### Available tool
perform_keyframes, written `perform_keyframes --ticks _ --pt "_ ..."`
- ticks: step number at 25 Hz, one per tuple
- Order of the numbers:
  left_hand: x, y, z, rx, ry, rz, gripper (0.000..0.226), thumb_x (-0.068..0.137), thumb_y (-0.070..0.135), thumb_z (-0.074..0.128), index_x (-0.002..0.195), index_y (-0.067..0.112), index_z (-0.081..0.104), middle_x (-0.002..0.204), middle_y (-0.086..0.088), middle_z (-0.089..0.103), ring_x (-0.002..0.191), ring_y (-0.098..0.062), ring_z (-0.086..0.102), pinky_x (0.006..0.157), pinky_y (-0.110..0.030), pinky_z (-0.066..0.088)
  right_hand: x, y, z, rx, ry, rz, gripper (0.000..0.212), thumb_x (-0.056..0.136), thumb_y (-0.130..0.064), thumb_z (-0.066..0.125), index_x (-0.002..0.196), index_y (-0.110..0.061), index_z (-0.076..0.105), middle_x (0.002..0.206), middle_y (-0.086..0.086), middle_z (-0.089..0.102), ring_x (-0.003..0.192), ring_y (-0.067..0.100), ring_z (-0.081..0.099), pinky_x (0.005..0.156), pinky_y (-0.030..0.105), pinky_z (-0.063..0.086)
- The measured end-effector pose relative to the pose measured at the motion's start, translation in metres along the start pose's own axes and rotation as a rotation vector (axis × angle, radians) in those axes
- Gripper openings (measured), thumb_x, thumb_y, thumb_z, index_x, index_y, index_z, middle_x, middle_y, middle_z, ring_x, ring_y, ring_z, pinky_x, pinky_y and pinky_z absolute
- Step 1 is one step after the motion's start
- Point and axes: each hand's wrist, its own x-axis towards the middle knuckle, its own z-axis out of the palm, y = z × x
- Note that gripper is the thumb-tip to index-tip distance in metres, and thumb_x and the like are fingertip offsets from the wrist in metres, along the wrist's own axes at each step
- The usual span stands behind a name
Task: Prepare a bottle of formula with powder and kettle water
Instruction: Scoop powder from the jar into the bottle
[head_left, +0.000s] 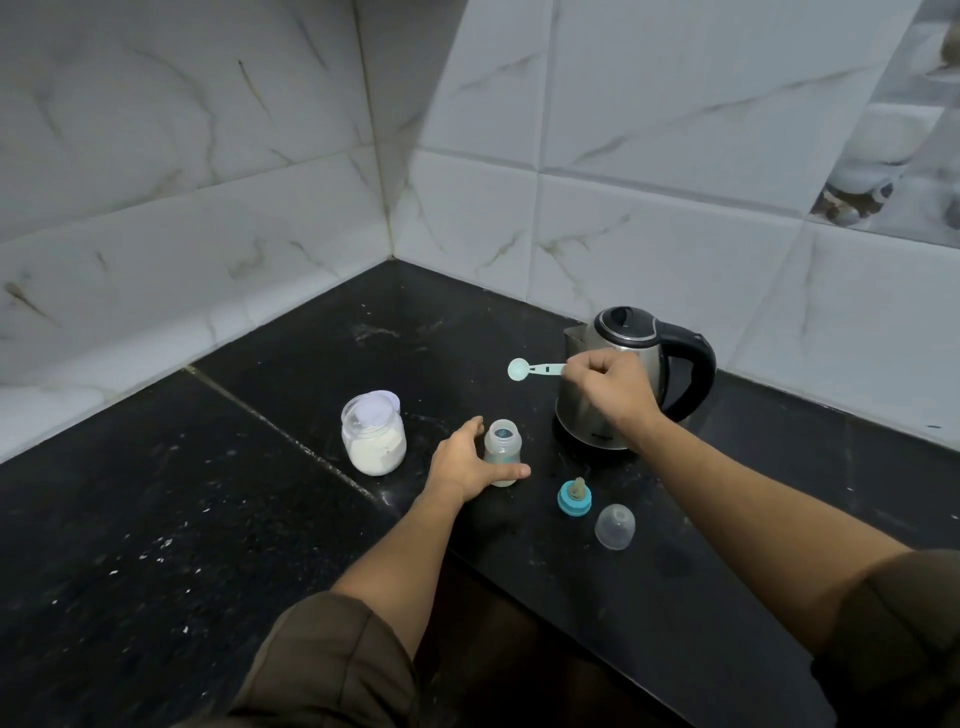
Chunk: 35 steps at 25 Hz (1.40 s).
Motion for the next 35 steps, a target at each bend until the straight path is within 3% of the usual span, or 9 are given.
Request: perform_keyframes --ticks 4,8,9,16,23,27,29,33,35 --pt "-0.004 0.012 -0.048 0.074 0.02 0.056 0.118 0.059 0.042 0.1 0.158 0.019 0.039 0.148 0.004 0.057 0.138 -0.016 0.052 0.116 -0.042 0.043 0.016 -0.039 0.013 0.001 0.001 -0.092 0.019 0.09 -0.026 0.071 0.073 -0.022 0.079 0.047 -0.016 0.053 0.056 0.007 0.046 0.06 0.027 0.039" --pt "-0.014 0.016 -0.117 0.175 0.275 0.112 0.033 0.082 0.018 0.076 0.115 0.024 0.074 0.094 0.013 0.074 0.089 -0.009 0.069 0.093 -0.032 0.056 0.025 -0.086 0.059 0.009 -0.107 -0.206 0.019 0.093 -0.027 0.071 0.08 -0.016 0.081 0.056 -0.013 0.058 0.06 0.009 0.051 0.062 0.027 0.043" --pt "-0.018 0.014 -0.132 0.182 0.361 0.11 0.025 0.085 0.016 0.066 0.106 0.026 0.076 0.086 0.013 0.074 0.083 -0.009 0.069 0.09 -0.03 0.056 0.024 -0.095 0.074 0.006 -0.131 -0.235 0.021 0.094 -0.026 0.07 0.081 -0.013 0.081 0.061 -0.008 0.061 0.061 0.01 0.051 0.063 0.027 0.043" --pt "-0.012 -0.031 -0.207 0.112 0.626 -0.011 0.028 0.091 0.017 0.055 0.108 0.025 0.075 0.094 0.008 0.075 0.088 -0.012 0.068 0.083 -0.024 0.048 0.023 -0.109 0.17 -0.314 -0.275 -0.431 0.03 0.091 -0.024 0.069 0.062 -0.018 0.072 0.073 -0.001 0.071 0.069 0.014 0.064 0.065 0.027 0.049" --pt "0.025 -0.05 -0.215 0.118 0.558 0.021 0.026 0.093 0.02 0.056 0.111 0.026 0.074 0.085 0.009 0.073 0.082 -0.013 0.068 0.081 -0.027 0.051 0.032 -0.08 0.221 -0.607 -0.492 -0.451 0.03 0.087 -0.023 0.073 0.058 -0.015 0.073 0.073 -0.007 0.069 0.07 0.016 0.067 0.065 0.036 0.058" --pt "0.047 -0.054 -0.209 0.113 0.504 0.055 0.026 0.092 0.02 0.057 0.11 0.027 0.074 0.075 0.012 0.069 0.077 -0.011 0.066 0.084 -0.029 0.055 0.038 -0.07 0.232 -0.726 -0.58 -0.423 0.03 0.088 -0.03 0.072 0.059 -0.028 0.064 0.107 -0.01 0.068 0.092 0.016 0.067 0.08 0.04 0.059" --pt "0.056 -0.056 -0.207 0.109 0.478 0.067 0.028 0.091 0.018 0.058 0.113 0.026 0.073 0.08 0.013 0.069 0.079 -0.01 0.066 0.085 -0.029 0.055 0.042 -0.069 0.231 -0.741 -0.571 -0.426 0.024 0.089 -0.031 0.072 0.065 -0.029 0.068 0.113 -0.01 0.067 0.096 0.016 0.067 0.082 0.04 0.059" --pt "0.073 -0.041 -0.204 0.1 0.452 0.109 0.034 0.09 0.014 0.062 0.121 0.024 0.071 0.098 0.013 0.071 0.086 -0.008 0.067 0.093 -0.032 0.056 0.055 -0.078 0.206 -0.644 -0.403 -0.424 0.03 0.089 -0.026 0.069 0.06 -0.031 0.064 0.084 -0.018 0.064 0.086 0.013 0.066 0.08 0.038 0.059" --pt "0.079 -0.022 -0.197 0.099 0.443 0.171 0.034 0.091 0.013 0.062 0.122 0.023 0.07 0.095 0.012 0.071 0.085 -0.008 0.067 0.092 -0.032 0.056 0.065 -0.082 0.182 -0.626 -0.346 -0.386 0.022 0.09 -0.026 0.069 0.069 -0.032 0.071 0.086 -0.016 0.069 0.087 0.014 0.067 0.081 0.036 0.058"
